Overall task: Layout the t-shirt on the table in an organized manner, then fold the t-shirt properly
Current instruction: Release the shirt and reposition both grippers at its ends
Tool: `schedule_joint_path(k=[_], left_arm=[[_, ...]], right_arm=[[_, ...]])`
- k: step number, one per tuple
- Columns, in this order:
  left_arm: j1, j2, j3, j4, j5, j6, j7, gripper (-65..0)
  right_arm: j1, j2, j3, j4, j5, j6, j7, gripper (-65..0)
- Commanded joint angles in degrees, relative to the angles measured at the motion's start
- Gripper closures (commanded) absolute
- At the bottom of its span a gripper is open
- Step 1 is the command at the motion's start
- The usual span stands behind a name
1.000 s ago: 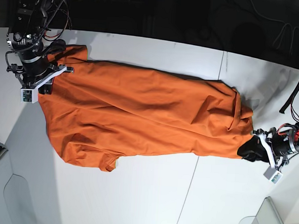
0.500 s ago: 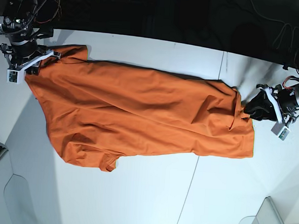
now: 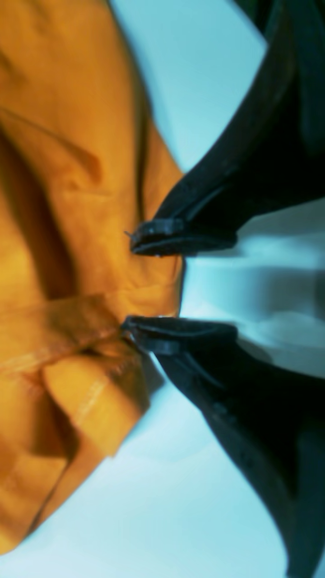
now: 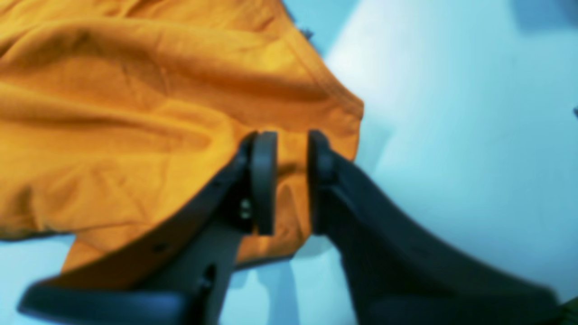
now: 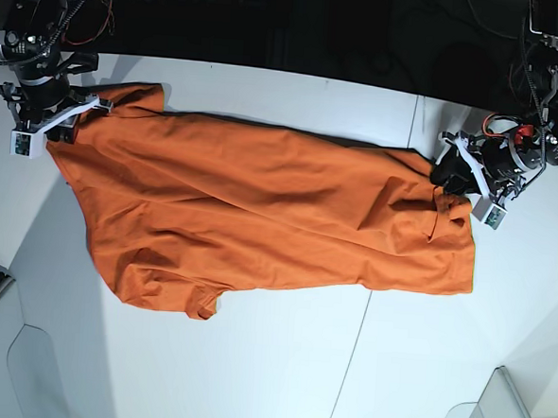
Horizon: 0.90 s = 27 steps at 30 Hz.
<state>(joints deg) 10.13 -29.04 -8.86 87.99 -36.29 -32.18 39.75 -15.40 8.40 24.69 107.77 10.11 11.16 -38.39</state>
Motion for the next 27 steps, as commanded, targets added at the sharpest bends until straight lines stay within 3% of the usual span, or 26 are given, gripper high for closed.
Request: schedule_joint_path(k=[1,3,6,8,10,13,17,19,25,27], left_arm=[[-0.6,-0.6,-0.5,0.7,0.3,0.7,-1.1,-25.6],[-0.6,-0.3,-0.5,0.4,1.5,1.2,-1.7,-24.4],[-0.6,-0.3,-0.5,0.4,3.2,1.1,-2.5,-8.5],[-0.6,-0.4,-0.5,0.4,3.6,0.9,-2.4,0.0],[-0.6,-0.9,-0.5,0.6,3.6,-1.2,-2.4,0.0],[-0.4,-2.3,-0.5,2.2,3.4,-2.1,-1.4,0.0],[-0.4,-5.2,-0.5,5.0,0.5,-2.1,0.0,0.0],[-0.4,-6.6,-0.5,5.9,-0.8,-2.1,0.0,0.0],[-0.4,-7.6,-0.5,6.2,-2.3,-2.5,0.0,0.0],[-0.4,-7.6,-0.5,6.2,-3.5,-3.5,0.0,0.0]], right_arm=[[0.3,0.5,0.3,0.9,0.4,0.3,1.0,-16.8],[0.3,0.4,0.3,0.4,0.4,0.3,1.0,-17.2],[0.3,0.5,0.3,-1.6,0.4,0.3,1.1,-16.6],[0.3,0.5,0.3,-2.7,0.2,0.2,0.9,-10.1],[0.2,0.5,0.6,-2.9,-0.2,0.2,0.8,-3.8],[0.2,0.5,2.7,-2.3,0.0,0.2,0.3,-4.8],[-0.5,0.5,8.9,-0.5,5.7,0.8,-2.1,-20.8],[-1.7,0.5,12.1,-0.2,9.4,3.2,-2.2,-24.6],[-7.3,0.4,13.4,-2.1,17.7,10.9,-2.4,-24.6],[-8.1,0.3,13.2,-2.5,19.7,11.8,-2.4,-24.6]])
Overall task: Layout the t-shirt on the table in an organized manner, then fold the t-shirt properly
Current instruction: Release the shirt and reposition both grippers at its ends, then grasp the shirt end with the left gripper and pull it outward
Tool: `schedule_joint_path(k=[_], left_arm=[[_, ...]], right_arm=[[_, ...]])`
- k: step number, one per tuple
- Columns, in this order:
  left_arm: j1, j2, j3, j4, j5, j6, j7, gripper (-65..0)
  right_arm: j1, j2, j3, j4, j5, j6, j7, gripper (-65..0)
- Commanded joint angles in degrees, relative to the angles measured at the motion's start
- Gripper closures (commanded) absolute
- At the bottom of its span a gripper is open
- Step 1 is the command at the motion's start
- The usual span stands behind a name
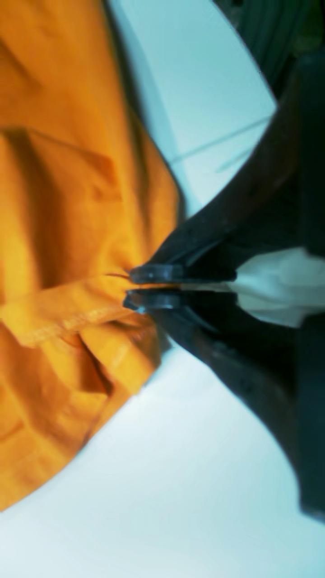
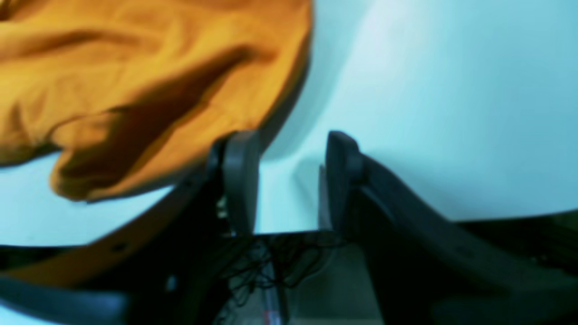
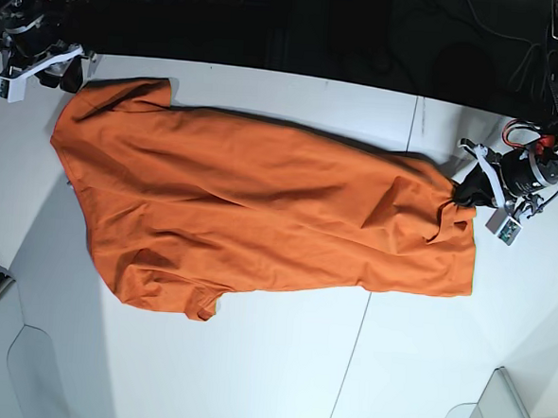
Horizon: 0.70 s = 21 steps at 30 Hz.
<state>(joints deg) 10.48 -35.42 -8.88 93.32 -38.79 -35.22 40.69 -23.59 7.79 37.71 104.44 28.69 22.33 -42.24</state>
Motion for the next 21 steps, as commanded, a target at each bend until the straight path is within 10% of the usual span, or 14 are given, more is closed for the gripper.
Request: schedule_joint_path(k=[1,17,21], left_arm=[[-0.8,-1.2,-0.5,0.9,-1.1,-0.6,-0.9,0.0],[-0.8,-1.1,-0.5,0.9,-1.2,-0.6,-0.6,0.0],[-0.8,-1.1,-0.5,0.9,-1.0,-0.6,-0.6,0.0]], right_arm=[[-0.1,0.9,0.0,0.5,1.8,0.7,1.4,-24.6],[0.8,-2.7,-10.7,-7.2,2.4,2.4,3.4,-33.3],[2.4,-3.7,-11.2,-7.1,1.0,2.3,3.4,-16.5]])
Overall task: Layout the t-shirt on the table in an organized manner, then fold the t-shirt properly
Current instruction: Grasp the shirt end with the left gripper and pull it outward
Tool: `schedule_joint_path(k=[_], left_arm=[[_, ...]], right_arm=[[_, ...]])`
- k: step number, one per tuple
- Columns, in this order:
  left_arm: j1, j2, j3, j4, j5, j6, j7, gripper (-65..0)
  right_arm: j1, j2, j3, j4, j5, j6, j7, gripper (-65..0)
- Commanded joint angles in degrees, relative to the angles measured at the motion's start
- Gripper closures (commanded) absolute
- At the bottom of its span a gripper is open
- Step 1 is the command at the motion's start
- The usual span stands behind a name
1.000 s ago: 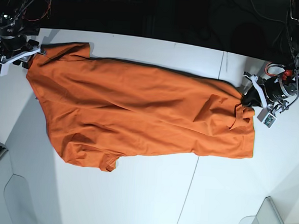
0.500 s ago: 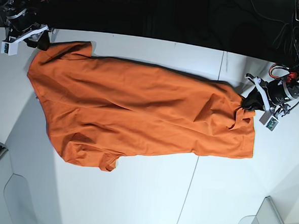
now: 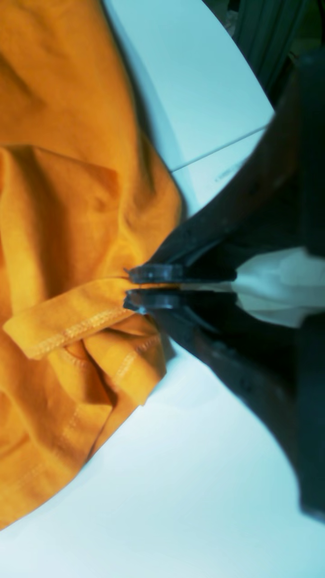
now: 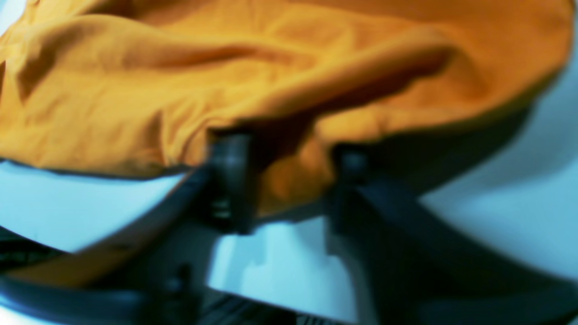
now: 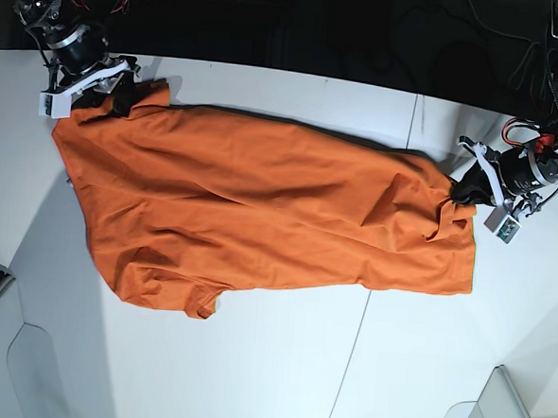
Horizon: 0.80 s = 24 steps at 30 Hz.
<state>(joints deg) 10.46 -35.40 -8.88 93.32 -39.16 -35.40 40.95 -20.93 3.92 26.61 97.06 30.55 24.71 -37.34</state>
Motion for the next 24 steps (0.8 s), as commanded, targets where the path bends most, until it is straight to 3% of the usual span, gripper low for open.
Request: schedule_joint_path(k=[1,2,3,7,16,21,24], left_arm=[[-0.8,-1.2,-0.5,0.9,-0.4,-0.5,-0.9,0.0],[-0.8,-1.3,-0.5,0.9,-0.1,-0.5,-0.8,0.0],[-0.8,-1.8,-0.5,0.9,0.0,-0.6,-0.8,0.0],[-0.8,-6.1,-0.5,2.6,-0.4,-4.5,0.0,0.0],[-2.5,-18.2,-2.4,16.3,-4.6,-4.6,2.1,0.0],[-8.1,-22.0,-2.8,19.7,-13.6,-4.6,10.6,0.0],[-9.7,-22.3,-2.8,21.6,-15.5,-4.6,11.5,0.0]], right_arm=[[0.2,0.2,0.0,0.3,-1.2,-0.1,-1.5,-8.4],[0.6,0.2,0.3,0.6,-1.7,0.0,-1.5,-0.4],[1.0,0.2,0.8,1.1,-2.1,0.0,-1.6,0.0],[2.0,0.4,4.2,5.8,-1.6,2.0,-2.1,0.0],[2.2,6.9,9.0,10.5,1.5,2.5,-2.4,0.0],[2.2,7.8,9.0,10.5,1.4,2.6,-2.4,0.0],[2.2,7.8,9.0,10.5,1.5,2.8,-2.4,0.0]])
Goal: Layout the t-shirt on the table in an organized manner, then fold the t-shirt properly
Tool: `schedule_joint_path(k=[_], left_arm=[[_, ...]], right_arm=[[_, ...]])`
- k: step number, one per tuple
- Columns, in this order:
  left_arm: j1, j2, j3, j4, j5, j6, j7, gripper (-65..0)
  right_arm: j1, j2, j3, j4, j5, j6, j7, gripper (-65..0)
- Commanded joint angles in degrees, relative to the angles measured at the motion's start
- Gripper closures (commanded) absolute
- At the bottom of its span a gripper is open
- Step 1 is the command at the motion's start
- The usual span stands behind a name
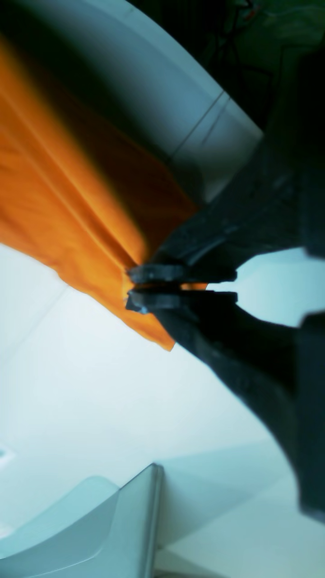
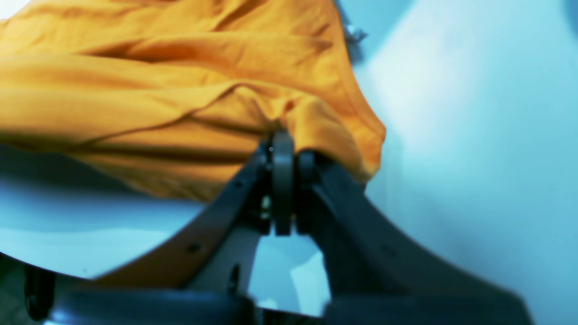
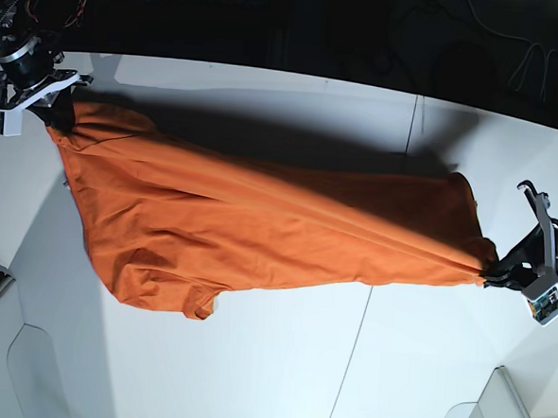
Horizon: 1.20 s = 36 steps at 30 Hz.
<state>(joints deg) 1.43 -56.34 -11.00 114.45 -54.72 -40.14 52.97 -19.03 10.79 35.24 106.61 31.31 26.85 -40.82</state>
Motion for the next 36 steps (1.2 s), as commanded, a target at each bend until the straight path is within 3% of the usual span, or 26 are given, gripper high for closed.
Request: schedule_joint_path(k=[1,5,9,12,16,19,21,22,25,28,32,36], left_arm=[[-0.6,-1.3,-0.7,0.7,0.1,0.1,-0.6,0.0],[-0.2,2.0,-0.4,-1.2,0.9,0.1,-3.2,0.0],[-1.2,8.4,0.5,-9.7,6.9,0.1,-11.3,0.0],[-3.7,12.5,2.0,-17.7,8.7,0.1,-11.9,0.0],[-5.0,15.3,4.5,-24.5,8.7,0.1,-10.7,0.0],[-4.9,15.5,5.4,-25.8,7.1,0.1,-9.7,-16.8],[-5.1,14.9,5.3,-25.8,2.9,0.1,-6.4,-28.7],[-5.1,14.4,5.3,-25.8,-0.3,0.1,-3.8,-31.2],[-5.2,12.0,5.3,-25.7,-10.5,0.1,3.9,-31.6],[-3.7,9.4,5.3,-25.7,-18.5,0.1,7.8,-31.6],[1.6,7.9,5.3,-24.3,-19.6,0.1,8.2,-31.5],[6.2,10.2,5.3,-23.5,-18.6,0.1,7.7,-31.6]], right_arm=[[0.3,0.9,0.4,0.9,0.9,0.6,1.1,0.0],[0.3,0.9,0.4,0.9,0.9,0.6,1.1,0.0],[0.8,0.9,0.4,0.9,0.9,0.6,1.1,0.0],[1.3,0.9,0.4,0.9,0.8,0.6,0.9,0.0],[1.4,0.9,0.4,0.9,0.8,0.6,0.9,0.0],[1.4,0.7,0.4,0.9,0.8,0.6,0.9,0.0],[1.3,0.6,0.4,0.9,0.6,0.6,0.8,0.0],[1.3,0.6,0.4,0.9,0.6,0.6,0.6,0.0],[1.4,0.6,0.4,0.9,0.6,0.6,0.5,0.0],[1.4,0.6,0.4,0.9,0.6,0.6,0.5,0.0],[1.4,0.6,0.4,0.9,0.6,0.6,0.5,0.0],[1.4,0.6,0.3,0.9,0.6,0.6,0.7,0.0]])
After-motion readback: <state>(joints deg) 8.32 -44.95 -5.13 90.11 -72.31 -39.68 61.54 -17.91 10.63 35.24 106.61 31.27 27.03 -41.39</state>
